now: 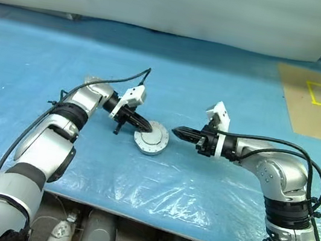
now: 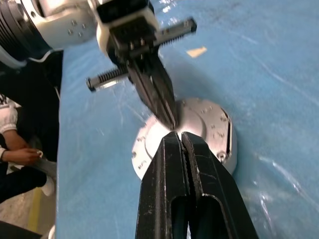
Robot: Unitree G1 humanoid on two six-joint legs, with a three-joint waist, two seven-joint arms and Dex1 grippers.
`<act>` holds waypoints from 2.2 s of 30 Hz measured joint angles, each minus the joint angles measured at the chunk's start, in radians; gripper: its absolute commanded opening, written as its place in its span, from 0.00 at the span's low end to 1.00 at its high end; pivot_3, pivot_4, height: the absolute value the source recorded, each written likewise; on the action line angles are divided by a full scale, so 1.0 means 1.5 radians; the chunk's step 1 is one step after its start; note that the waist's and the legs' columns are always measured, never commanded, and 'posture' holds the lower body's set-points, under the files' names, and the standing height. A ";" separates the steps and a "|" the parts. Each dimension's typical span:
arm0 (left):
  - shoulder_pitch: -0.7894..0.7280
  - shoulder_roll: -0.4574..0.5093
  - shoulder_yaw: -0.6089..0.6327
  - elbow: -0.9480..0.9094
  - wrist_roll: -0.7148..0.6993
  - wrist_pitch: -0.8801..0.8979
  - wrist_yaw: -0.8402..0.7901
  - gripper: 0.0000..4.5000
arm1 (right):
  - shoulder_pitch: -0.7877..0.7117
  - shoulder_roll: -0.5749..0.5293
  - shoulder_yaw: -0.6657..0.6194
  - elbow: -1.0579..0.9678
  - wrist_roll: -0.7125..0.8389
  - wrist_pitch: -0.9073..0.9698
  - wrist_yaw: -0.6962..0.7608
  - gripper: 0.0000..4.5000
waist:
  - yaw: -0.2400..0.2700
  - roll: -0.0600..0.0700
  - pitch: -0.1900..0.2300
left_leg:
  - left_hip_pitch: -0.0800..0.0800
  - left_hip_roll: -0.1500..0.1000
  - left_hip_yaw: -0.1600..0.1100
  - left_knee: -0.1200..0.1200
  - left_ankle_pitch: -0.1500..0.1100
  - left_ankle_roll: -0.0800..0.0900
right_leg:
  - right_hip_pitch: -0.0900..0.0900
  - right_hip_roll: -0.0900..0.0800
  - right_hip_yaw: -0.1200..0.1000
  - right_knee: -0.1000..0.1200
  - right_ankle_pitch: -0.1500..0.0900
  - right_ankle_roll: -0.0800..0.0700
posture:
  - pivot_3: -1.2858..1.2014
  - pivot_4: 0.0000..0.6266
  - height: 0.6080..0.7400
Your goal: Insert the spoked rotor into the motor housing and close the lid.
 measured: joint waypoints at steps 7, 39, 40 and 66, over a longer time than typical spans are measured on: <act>0.032 0.014 -0.019 -0.053 -0.034 -0.010 0.000 0.02 | -0.007 -0.006 -0.004 0.020 0.002 0.000 -0.007 0.00 | 0.008 0.000 0.000 | 0.003 0.000 0.006 0.000 0.000 0.000 | 0.002 0.000 0.000 0.000 0.000 0.000 | 0.52 0.24 1.00; 0.566 0.038 0.396 -0.793 -0.340 0.447 0.461 0.00 | -0.109 0.023 0.252 0.176 -0.204 -0.276 0.106 1.00 | -0.014 0.001 0.000 | 0.000 0.003 0.009 0.000 0.000 0.000 | -0.002 0.002 0.001 0.000 -0.001 -0.001 | 0.52 0.24 1.00; 0.569 0.038 0.399 -0.794 -0.342 0.447 0.467 0.00 | -0.110 0.024 0.258 0.188 -0.215 -0.287 0.109 1.00 | -0.015 0.001 0.000 | 0.000 0.003 0.009 0.000 0.000 0.000 | -0.002 0.002 0.001 0.000 -0.001 -0.001 | 0.52 0.24 1.00; 0.579 0.028 0.386 -0.793 -0.342 0.429 0.498 0.00 | -0.131 0.064 0.302 0.298 -0.352 -0.458 0.149 0.66 | -0.029 0.001 0.000 | 0.006 0.003 0.009 0.003 0.000 0.000 | 0.005 0.001 0.002 0.000 -0.002 -0.004 | 0.52 0.24 1.00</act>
